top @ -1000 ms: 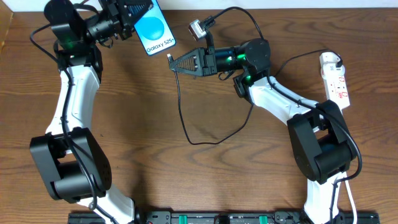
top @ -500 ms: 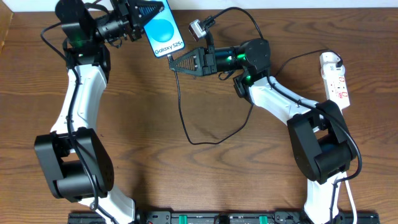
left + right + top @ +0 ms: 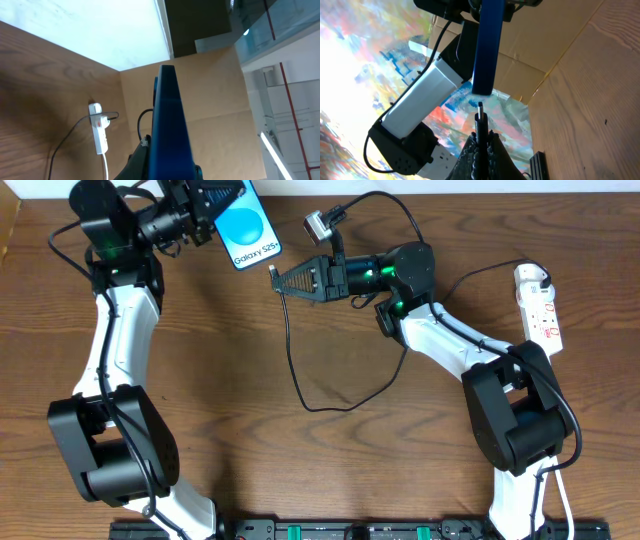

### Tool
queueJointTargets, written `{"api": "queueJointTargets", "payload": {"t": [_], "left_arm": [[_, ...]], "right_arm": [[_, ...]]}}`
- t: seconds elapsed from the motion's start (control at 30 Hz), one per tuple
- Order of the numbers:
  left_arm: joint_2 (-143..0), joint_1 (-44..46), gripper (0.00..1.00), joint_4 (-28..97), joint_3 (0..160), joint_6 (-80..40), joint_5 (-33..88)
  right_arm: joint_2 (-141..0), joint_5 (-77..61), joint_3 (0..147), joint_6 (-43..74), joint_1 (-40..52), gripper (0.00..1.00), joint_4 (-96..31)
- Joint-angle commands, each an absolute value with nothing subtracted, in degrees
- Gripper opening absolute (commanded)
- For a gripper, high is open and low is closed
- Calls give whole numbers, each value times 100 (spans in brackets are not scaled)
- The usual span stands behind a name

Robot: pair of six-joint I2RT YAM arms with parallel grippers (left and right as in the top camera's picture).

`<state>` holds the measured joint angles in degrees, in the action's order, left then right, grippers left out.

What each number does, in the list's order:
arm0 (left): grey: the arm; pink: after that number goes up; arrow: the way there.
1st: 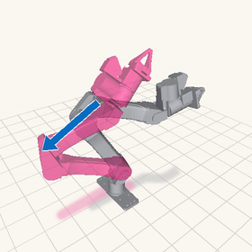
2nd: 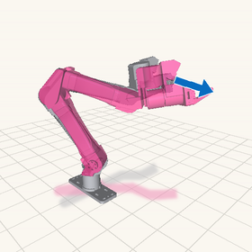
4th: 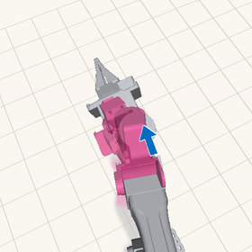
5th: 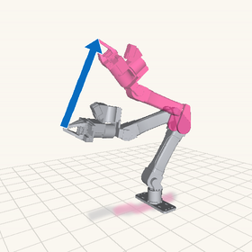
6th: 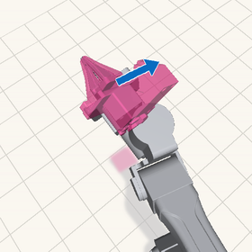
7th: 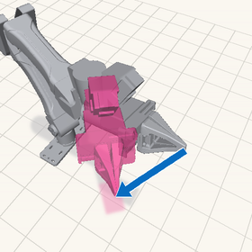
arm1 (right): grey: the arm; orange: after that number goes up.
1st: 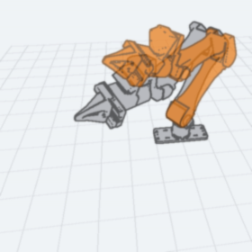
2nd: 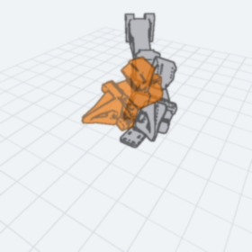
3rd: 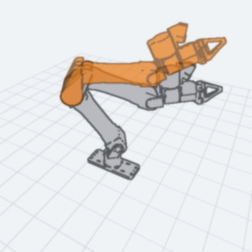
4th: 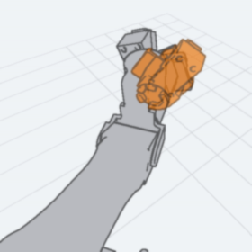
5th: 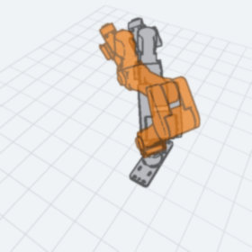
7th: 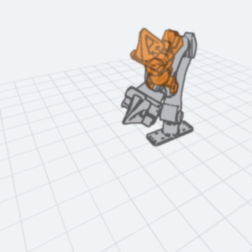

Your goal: Plug charger to phone and switch on socket

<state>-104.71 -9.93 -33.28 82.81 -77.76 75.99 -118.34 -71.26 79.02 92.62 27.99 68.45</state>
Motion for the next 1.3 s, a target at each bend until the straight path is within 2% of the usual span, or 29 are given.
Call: {"api": "queueJointTargets", "payload": {"t": [0.0,1.27], "left_arm": [[-10447,-913,7,-3393,8357,-7655,7708],[-10447,-687,7,-3371,8357,-7529,8001]], "right_arm": [[-11824,-6995,7955,9277,2821,1,6884],[-11824,-6932,7955,9275,2818,1,6882]]}}
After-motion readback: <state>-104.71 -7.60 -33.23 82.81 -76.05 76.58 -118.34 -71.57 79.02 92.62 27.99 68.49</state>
